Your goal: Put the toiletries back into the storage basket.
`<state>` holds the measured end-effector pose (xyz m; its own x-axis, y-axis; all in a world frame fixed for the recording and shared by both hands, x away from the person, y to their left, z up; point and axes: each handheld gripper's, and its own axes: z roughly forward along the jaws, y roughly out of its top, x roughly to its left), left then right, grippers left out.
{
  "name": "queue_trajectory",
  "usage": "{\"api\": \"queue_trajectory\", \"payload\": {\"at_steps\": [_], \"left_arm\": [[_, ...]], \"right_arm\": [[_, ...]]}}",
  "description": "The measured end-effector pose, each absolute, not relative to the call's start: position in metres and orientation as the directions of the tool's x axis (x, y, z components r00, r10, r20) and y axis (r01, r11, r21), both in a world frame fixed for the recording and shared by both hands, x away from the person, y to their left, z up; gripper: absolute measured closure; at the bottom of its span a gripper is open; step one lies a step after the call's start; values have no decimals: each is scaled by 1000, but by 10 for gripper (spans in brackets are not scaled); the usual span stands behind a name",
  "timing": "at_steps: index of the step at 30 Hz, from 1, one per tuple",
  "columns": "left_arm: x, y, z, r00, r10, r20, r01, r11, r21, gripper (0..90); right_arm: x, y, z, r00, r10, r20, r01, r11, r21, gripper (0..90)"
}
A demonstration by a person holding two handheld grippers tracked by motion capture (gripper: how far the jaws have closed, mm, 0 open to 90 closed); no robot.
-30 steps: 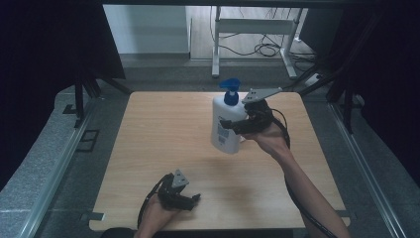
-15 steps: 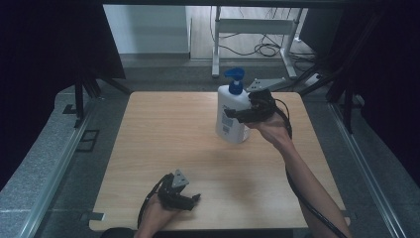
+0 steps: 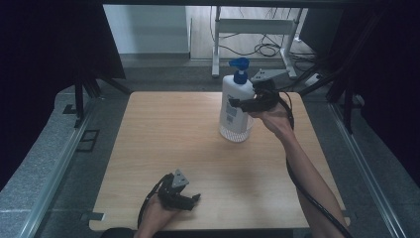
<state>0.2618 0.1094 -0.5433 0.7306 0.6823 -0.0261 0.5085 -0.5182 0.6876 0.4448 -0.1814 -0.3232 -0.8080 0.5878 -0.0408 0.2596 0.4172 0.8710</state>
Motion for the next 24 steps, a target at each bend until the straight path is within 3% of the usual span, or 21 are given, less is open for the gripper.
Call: {"api": "queue_trajectory", "payload": {"at_steps": [24], "left_arm": [[262, 109, -543, 731, 682, -24, 506, -518, 690, 120]], "right_arm": [[483, -187, -337, -785, 616, -67, 269, 436, 859, 379]]}}
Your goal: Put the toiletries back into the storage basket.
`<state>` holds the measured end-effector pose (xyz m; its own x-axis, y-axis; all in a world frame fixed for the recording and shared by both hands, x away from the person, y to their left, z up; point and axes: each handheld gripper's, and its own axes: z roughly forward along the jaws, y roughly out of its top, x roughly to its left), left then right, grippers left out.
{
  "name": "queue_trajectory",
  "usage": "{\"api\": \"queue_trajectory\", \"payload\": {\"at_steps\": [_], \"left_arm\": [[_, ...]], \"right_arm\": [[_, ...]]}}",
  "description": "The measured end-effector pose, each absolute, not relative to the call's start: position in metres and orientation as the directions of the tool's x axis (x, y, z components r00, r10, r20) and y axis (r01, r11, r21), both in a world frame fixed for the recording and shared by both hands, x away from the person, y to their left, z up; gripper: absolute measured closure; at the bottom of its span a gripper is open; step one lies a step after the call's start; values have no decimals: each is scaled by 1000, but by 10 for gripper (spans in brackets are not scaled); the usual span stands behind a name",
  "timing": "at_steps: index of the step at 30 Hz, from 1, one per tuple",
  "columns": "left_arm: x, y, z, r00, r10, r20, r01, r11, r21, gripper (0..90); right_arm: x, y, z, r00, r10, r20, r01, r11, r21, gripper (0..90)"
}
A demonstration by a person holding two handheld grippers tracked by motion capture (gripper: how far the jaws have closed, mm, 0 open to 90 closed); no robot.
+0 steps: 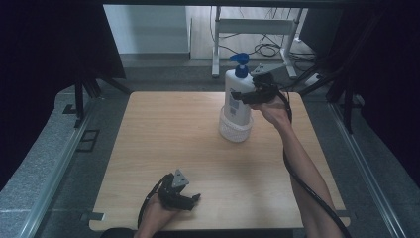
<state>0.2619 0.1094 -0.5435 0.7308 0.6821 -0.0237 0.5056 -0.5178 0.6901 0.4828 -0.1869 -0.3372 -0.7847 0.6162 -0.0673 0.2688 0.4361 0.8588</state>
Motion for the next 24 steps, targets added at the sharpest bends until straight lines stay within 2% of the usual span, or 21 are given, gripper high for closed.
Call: {"api": "queue_trajectory", "payload": {"at_steps": [24], "left_arm": [[262, 109, -543, 730, 683, -25, 508, -518, 689, 120]], "right_arm": [[496, -188, -380, -774, 631, -55, 304, 446, 842, 379]]}}
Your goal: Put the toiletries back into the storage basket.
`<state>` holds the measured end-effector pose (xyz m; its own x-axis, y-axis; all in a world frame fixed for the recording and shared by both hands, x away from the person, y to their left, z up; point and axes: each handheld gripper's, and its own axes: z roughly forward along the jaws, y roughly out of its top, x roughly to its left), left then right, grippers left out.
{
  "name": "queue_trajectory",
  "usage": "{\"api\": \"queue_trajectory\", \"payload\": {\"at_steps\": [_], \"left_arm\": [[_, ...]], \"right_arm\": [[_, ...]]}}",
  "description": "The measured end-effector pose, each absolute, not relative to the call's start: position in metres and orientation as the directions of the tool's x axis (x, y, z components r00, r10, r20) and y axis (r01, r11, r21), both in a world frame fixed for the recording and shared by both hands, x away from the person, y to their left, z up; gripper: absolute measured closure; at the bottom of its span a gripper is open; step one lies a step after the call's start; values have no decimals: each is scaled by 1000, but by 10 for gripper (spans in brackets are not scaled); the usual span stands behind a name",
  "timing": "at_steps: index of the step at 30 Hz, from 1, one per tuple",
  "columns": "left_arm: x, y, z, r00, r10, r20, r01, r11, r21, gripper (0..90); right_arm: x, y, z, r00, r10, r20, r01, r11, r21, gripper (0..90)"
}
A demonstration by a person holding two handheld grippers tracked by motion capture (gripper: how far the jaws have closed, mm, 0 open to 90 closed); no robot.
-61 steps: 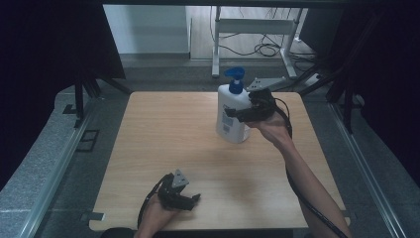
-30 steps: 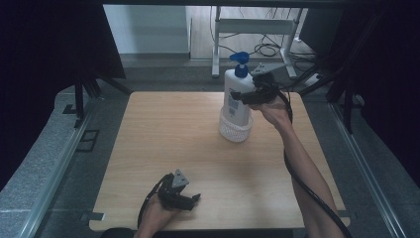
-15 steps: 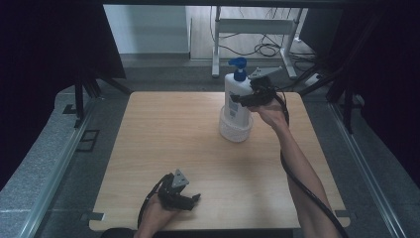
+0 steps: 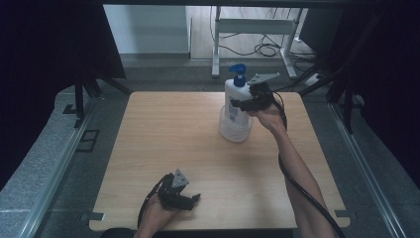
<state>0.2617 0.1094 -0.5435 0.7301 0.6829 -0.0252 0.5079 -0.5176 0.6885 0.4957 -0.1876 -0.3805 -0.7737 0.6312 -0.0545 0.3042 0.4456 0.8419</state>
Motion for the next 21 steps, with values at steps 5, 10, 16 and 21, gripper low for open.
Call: {"api": "queue_trajectory", "payload": {"at_steps": [5, 10, 16, 21], "left_arm": [[262, 109, -543, 730, 683, -25, 508, -517, 689, 120], [262, 109, -543, 730, 683, -25, 509, -519, 687, 120], [262, 109, -543, 730, 683, -25, 508, -517, 688, 120], [262, 109, -543, 729, 684, -25, 509, -517, 688, 119]], "right_arm": [[496, -187, -389, -772, 633, -51, 310, 446, 840, 379], [497, -185, -400, -774, 631, -57, 311, 456, 834, 379], [498, -184, -407, -773, 632, -52, 315, 454, 833, 379], [499, -183, -413, -774, 631, -56, 313, 458, 832, 379]]}}
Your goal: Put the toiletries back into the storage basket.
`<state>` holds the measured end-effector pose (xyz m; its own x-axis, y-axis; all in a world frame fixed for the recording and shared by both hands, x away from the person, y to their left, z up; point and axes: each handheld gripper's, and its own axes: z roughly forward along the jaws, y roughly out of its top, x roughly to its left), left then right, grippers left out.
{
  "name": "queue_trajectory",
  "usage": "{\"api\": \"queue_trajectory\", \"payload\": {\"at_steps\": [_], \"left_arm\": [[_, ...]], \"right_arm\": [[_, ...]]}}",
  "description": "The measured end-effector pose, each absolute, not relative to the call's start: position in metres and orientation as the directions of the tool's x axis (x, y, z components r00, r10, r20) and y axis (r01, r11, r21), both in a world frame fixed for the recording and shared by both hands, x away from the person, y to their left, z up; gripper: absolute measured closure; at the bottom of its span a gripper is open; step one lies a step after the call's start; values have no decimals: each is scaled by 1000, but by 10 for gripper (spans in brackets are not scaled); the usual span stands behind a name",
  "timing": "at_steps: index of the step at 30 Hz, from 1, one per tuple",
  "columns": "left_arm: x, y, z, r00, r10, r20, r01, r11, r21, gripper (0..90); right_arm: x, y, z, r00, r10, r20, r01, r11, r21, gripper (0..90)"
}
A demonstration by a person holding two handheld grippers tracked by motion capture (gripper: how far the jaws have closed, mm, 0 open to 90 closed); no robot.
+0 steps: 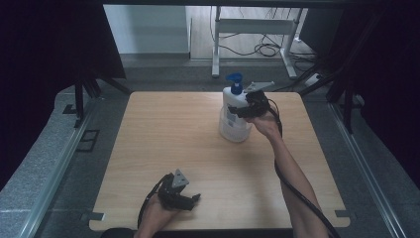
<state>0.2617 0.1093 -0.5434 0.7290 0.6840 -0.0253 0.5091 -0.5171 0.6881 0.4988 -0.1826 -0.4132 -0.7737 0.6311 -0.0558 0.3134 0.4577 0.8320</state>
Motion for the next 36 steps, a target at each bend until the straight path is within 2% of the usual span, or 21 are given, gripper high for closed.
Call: {"api": "queue_trajectory", "payload": {"at_steps": [12, 29, 36], "left_arm": [[262, 109, -543, 728, 685, -25, 511, -517, 687, 119], [262, 109, -543, 727, 686, -25, 511, -517, 687, 119], [262, 109, -543, 727, 687, -25, 511, -515, 688, 119]], "right_arm": [[500, -182, -424, -779, 624, -62, 312, 471, 825, 378], [502, -191, -428, -761, 649, 0, 357, 418, 835, 366], [502, -193, -420, -752, 659, 3, 352, 398, 847, 320]]}}
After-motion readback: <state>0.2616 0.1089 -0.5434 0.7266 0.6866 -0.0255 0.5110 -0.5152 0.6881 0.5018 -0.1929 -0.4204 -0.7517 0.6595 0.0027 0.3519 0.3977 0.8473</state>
